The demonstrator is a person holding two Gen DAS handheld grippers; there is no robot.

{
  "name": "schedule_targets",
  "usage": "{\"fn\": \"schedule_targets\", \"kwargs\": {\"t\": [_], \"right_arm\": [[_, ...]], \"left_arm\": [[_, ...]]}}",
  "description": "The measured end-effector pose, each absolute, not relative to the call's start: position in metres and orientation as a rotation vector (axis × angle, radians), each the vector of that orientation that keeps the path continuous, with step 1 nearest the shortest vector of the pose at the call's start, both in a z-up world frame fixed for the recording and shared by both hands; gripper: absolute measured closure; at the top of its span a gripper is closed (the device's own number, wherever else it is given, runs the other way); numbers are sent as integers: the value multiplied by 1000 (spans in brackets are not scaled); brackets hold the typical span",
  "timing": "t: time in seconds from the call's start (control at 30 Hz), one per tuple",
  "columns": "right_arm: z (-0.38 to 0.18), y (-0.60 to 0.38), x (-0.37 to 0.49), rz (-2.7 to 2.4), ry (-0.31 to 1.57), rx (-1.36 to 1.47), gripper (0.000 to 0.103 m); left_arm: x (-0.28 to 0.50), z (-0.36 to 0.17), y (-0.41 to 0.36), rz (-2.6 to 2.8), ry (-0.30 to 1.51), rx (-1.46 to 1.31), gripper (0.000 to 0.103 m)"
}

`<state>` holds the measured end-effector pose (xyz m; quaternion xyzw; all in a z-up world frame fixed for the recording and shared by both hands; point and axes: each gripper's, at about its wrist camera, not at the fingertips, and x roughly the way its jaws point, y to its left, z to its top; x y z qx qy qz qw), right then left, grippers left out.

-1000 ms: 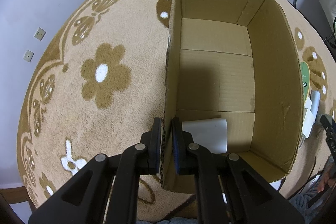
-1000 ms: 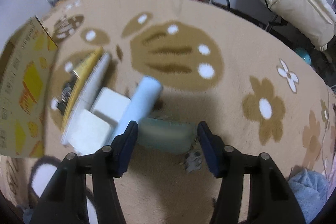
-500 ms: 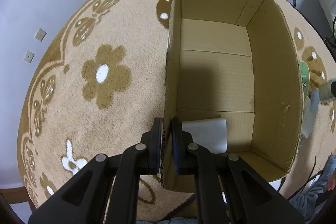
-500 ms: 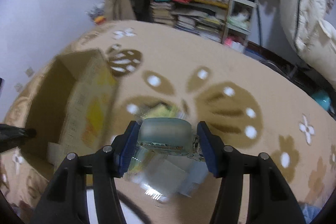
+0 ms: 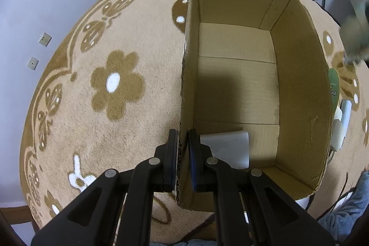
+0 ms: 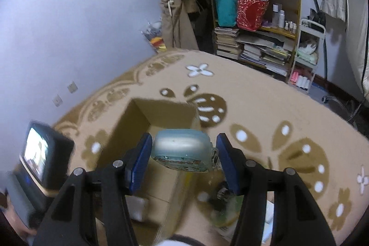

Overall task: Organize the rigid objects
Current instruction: 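Carry the green tin into the box and release it, then move the right gripper back to the pile toward the blue cylinder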

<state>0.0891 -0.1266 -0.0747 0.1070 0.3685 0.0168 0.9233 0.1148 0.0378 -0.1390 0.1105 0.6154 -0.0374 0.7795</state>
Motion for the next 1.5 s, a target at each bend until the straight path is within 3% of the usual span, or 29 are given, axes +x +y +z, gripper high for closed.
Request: {"fn": "schedule_targets", "kwargs": {"t": [0.4,0.73,1.07,1.17,1.3,1.5], "right_arm": [[-91,-112,108,93,781,360,41],[-130,-104,127,69,912,428,42],[-124,-97,128,69,911,373,42],[-119,-99,124,41,913,356,36],[-109,-104,114,26,876,345,17],[-106,-118,106,-30,890,319,2]], "left_arm": [[116,-139,41,-92,1332,219,94],[116,-139,43,-99,1335,201,94],[116,-138,43,-102,1328,205,94],[117,-139,45,-104,1334,191,94],[117,-138,46,-105,1335,188,94],[117,-139,44,-103,1333,201,94]]}}
